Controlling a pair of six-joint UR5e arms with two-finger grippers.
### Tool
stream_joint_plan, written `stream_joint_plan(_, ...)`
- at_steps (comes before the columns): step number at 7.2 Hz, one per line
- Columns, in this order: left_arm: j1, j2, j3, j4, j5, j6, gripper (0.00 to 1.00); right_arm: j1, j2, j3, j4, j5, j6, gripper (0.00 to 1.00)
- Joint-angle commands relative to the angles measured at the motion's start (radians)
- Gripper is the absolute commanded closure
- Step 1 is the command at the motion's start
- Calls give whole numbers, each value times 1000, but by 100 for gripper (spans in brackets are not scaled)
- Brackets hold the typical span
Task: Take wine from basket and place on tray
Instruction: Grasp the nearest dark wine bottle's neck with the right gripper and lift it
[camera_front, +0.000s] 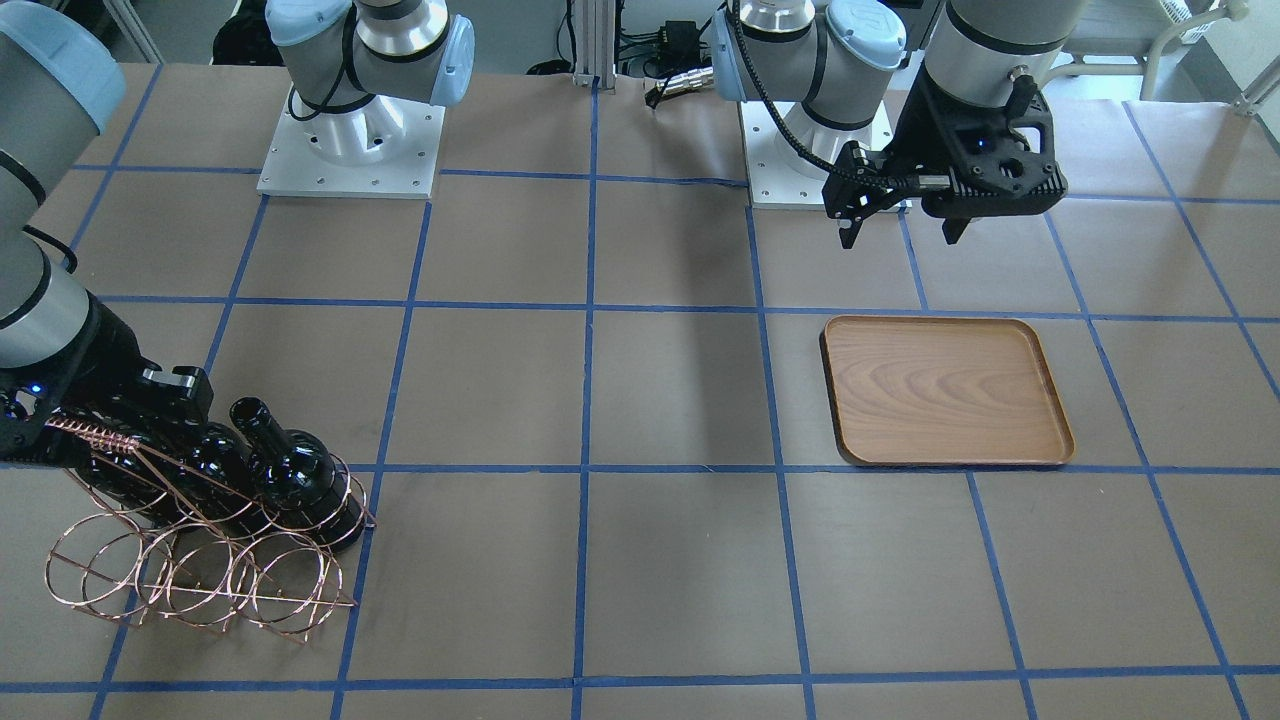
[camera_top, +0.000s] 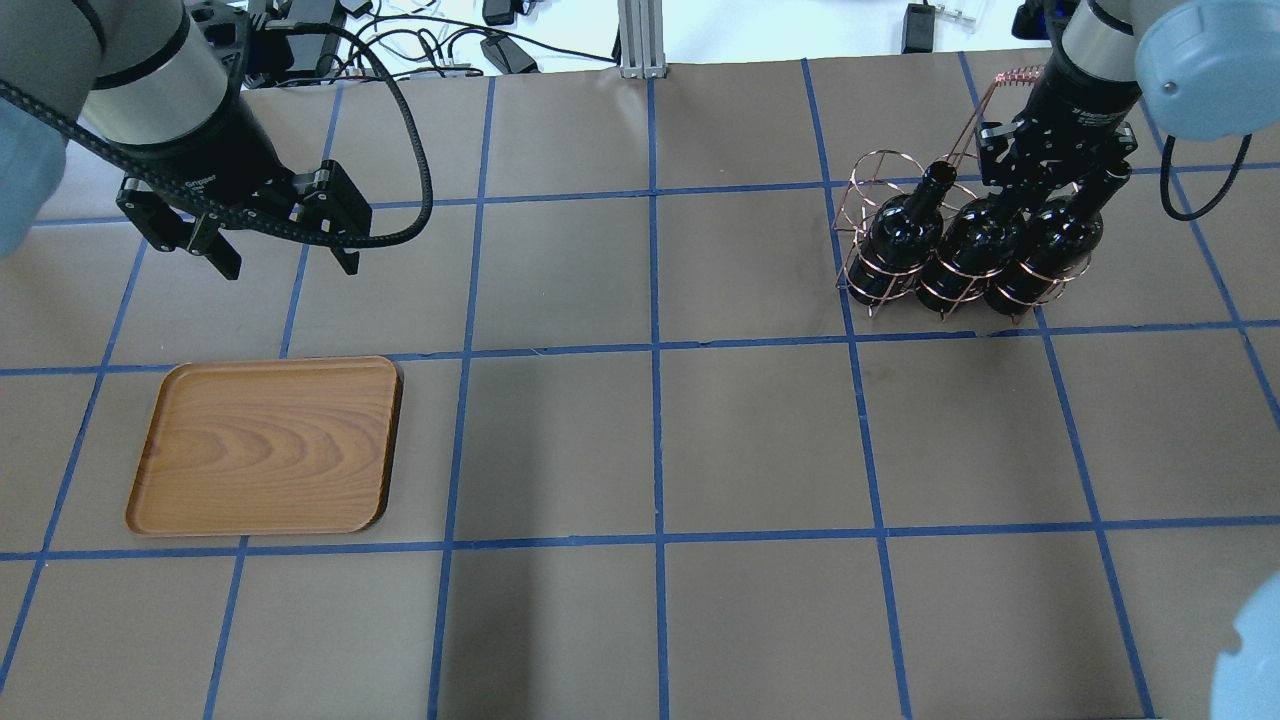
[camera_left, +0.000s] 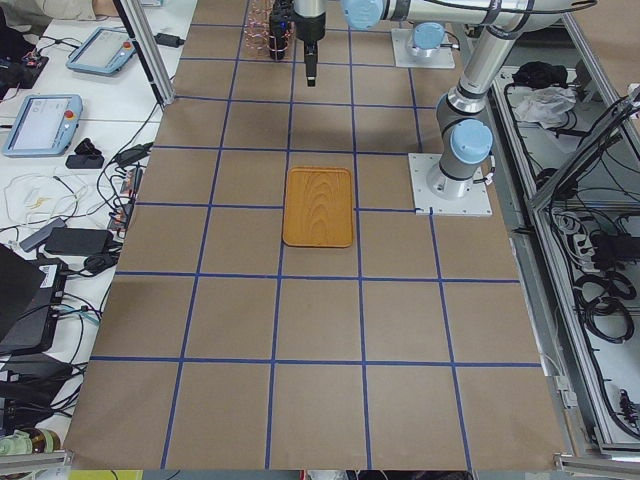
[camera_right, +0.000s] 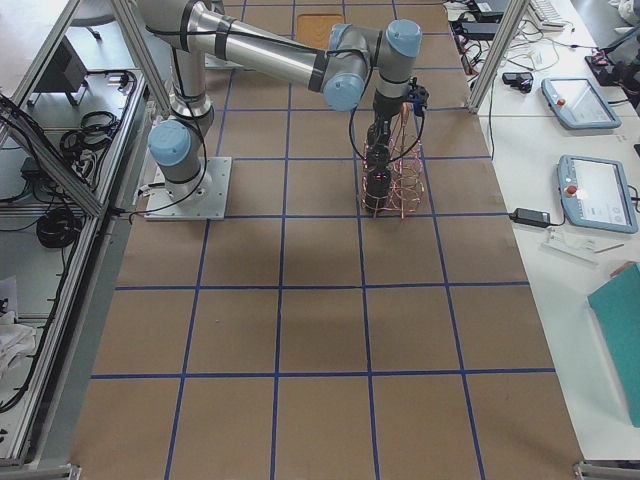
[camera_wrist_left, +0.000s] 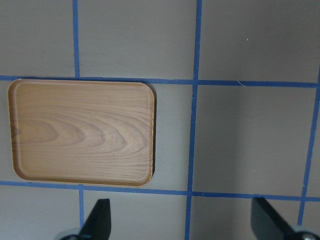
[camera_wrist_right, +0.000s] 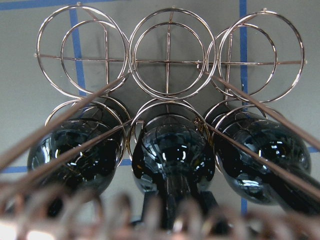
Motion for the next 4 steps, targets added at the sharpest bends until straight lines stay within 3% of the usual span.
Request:
stream_joint_plan(1, 0, 1, -1, 2, -1, 0, 0, 0, 3, 0, -4, 0, -13, 89)
stream_joint_plan(2, 0, 1, -1, 2, 1, 0, 0, 0, -5, -13, -6, 2, 1, 98)
stream_joint_plan(3, 0, 1, -1, 2, 1, 0, 0, 18, -52, -55, 52, -1, 5, 100)
stream_joint_plan(4, 0, 1, -1, 2, 1, 0, 0, 25, -130, -142, 244, -13, 8, 100)
